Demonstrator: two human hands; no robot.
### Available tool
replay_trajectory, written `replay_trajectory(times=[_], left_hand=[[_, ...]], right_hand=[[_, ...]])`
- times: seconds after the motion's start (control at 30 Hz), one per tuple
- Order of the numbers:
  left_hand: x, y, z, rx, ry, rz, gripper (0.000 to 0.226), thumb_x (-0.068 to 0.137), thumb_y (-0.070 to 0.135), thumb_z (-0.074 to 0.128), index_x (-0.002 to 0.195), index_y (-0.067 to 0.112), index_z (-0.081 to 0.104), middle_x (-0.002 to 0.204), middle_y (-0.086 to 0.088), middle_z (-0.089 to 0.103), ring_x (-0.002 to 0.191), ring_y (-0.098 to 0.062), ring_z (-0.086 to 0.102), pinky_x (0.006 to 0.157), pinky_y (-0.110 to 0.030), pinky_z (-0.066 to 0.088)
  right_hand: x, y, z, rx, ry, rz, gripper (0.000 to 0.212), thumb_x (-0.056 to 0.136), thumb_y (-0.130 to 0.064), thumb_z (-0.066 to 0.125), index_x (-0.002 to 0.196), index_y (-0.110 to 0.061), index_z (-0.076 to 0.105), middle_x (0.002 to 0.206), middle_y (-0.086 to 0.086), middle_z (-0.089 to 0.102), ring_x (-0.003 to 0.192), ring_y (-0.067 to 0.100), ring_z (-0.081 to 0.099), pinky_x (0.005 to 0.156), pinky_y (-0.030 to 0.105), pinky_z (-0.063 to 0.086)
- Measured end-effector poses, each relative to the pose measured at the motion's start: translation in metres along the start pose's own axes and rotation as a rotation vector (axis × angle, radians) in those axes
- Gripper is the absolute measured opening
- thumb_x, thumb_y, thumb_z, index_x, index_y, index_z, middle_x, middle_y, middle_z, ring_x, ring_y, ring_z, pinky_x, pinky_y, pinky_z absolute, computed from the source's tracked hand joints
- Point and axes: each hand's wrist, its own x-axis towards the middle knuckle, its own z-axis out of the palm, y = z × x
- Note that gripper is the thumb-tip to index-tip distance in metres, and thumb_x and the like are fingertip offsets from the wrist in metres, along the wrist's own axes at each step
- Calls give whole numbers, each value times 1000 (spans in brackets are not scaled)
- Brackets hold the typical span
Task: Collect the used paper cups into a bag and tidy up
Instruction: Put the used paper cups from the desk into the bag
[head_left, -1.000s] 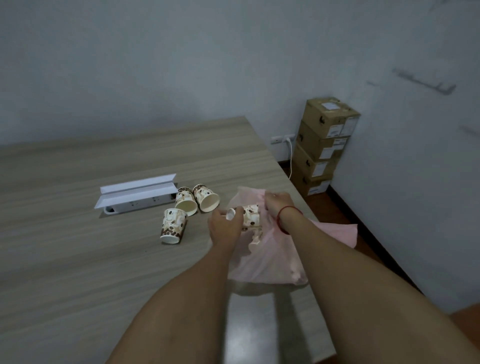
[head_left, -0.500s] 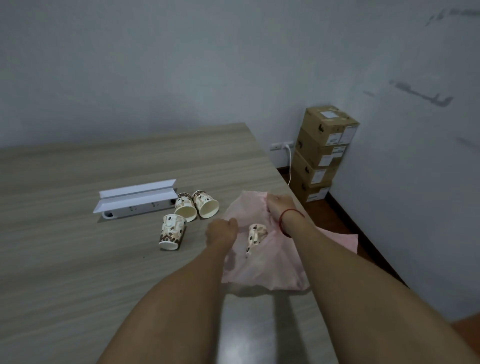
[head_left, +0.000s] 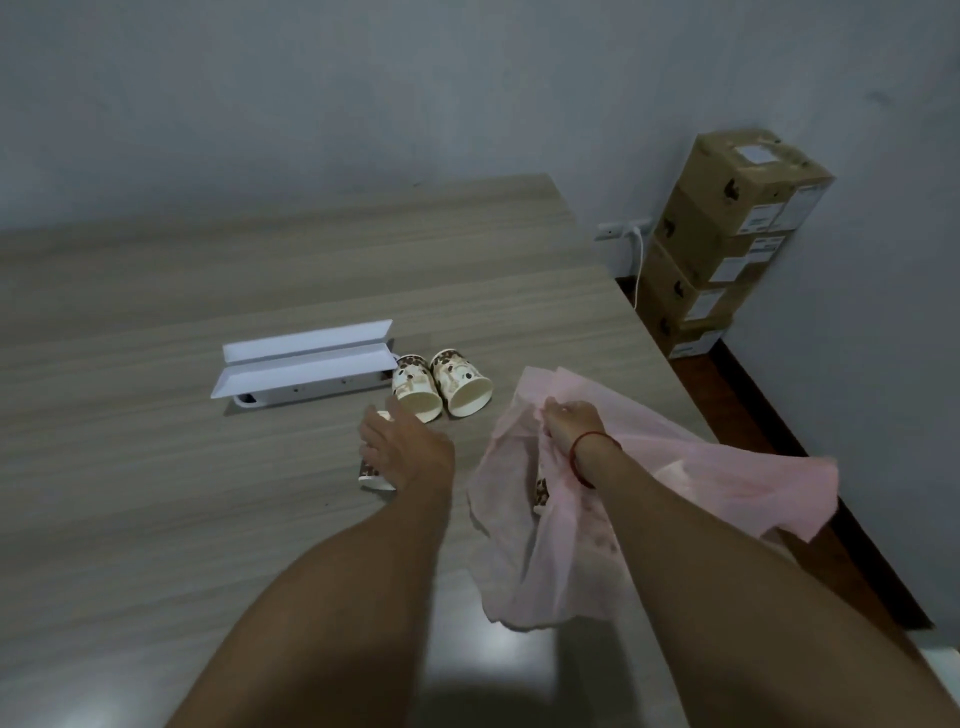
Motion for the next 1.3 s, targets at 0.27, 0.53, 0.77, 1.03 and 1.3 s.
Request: replay_trajectory(times=[0.27,0.53,0.77,1.03,1.3], left_hand=[[7,-29,1,-22,-152,-197,71,85,23,69,143,16,27,139,-17,38,129,-36,40,104,-47,36],[-44,-9,-12,-371,-106,-154,79,78,46,70,134,4,35,131,-19,49,121,-39,50,96,-46,45],[-112,34,-8,-743,-279,126,54,73,34,79,114,12,51,92,3,59,85,-15,62,77,-26,48],[-174,72,-7,-777,-468,158,44,74,39,75,105,14,57,89,0,66,78,-12,61,71,-30,54],[-164,73,-19,-626,-437,200,33,94,22,50,78,1,71,74,-17,68,67,-24,60,67,-32,46]], right_hand=[[2,6,11,-8,-32,6,50,95,-34,37,117,4,62,122,23,63,111,32,60,97,40,46],[-29,6,-19,34,-21,-52,49,95,-34,38,120,1,61,123,21,64,114,33,60,97,38,45],[-65,6,-81,149,108,-136,45,93,-34,44,117,-1,64,116,18,68,107,32,63,83,31,45],[-100,15,-126,216,172,-155,42,89,-29,44,116,-2,63,117,20,66,108,34,63,96,39,50],[-101,8,-125,254,78,-171,36,91,-31,43,110,-7,62,96,9,53,88,21,47,55,21,28]])
